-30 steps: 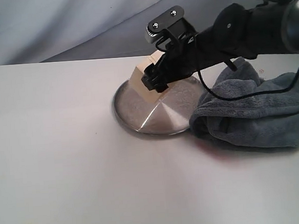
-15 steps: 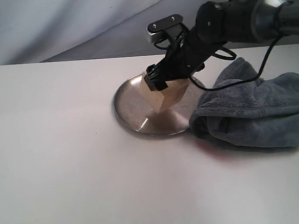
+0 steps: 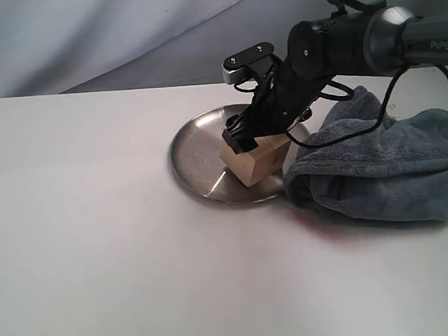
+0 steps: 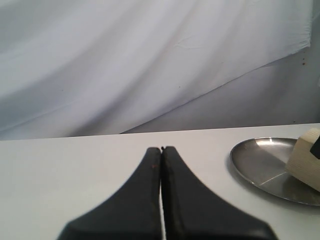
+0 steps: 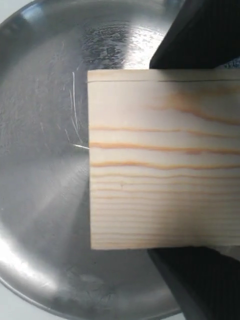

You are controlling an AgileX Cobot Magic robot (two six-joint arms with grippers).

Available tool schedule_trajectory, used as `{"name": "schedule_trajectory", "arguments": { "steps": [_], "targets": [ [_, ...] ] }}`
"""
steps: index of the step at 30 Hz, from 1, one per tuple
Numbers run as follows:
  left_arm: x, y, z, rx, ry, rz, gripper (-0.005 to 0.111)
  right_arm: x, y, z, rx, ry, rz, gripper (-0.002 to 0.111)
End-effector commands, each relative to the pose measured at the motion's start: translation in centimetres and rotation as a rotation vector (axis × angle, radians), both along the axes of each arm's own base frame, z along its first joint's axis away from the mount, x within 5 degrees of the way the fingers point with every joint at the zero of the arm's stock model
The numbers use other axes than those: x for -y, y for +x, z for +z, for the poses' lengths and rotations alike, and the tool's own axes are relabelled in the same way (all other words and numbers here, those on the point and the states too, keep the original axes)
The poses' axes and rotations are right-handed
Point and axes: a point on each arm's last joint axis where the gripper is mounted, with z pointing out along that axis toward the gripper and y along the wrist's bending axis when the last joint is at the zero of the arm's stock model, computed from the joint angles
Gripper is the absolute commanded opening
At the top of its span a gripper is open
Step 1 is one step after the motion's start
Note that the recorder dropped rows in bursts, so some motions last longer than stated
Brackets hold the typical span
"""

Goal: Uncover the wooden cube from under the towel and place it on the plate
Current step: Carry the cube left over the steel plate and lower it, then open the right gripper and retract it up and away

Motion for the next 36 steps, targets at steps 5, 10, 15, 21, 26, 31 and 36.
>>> {"name": "schedule_trajectory", "arguments": {
  "steps": [5, 10, 15, 21, 26, 31, 36],
  "targets": [
    [-0.02, -0.01, -0.03, 0.010, -0.006, 0.003, 0.000, -0.01, 0.83, 0.99, 0.076, 0.045, -0.017, 0.036],
    [-0.02, -0.01, -0.03, 0.010, -0.006, 0.003, 0.000, -0.09, 0.99, 0.91, 0.091, 0.052, -0.019, 0.036],
    [-0.02, -0.01, -0.03, 0.010, -0.006, 0.003, 0.000, -0.15, 1.11, 1.01, 0.102, 0.068, -0.033, 0.049],
    [-0.02, -0.01, -0.03, 0.010, -0.006, 0.003, 0.000, -0.15, 1.14, 1.03, 0.106, 0.069, -0.033, 0.061],
    [-0.02, -0.01, -0.03, 0.010, -0.006, 0.003, 0.000, -0.21, 1.24, 1.11, 0.119, 0.077, -0.034, 0.061],
    [-0.02, -0.01, -0.03, 0.010, -0.006, 0.003, 0.000, -0.33, 1.48, 1.32, 0.146, 0.102, -0.046, 0.072],
    [-0.02, -0.01, -0.03, 0.010, -0.006, 0.003, 0.000, -0.38, 1.38, 1.28, 0.129, 0.113, -0.071, 0.095]
  ]
}}
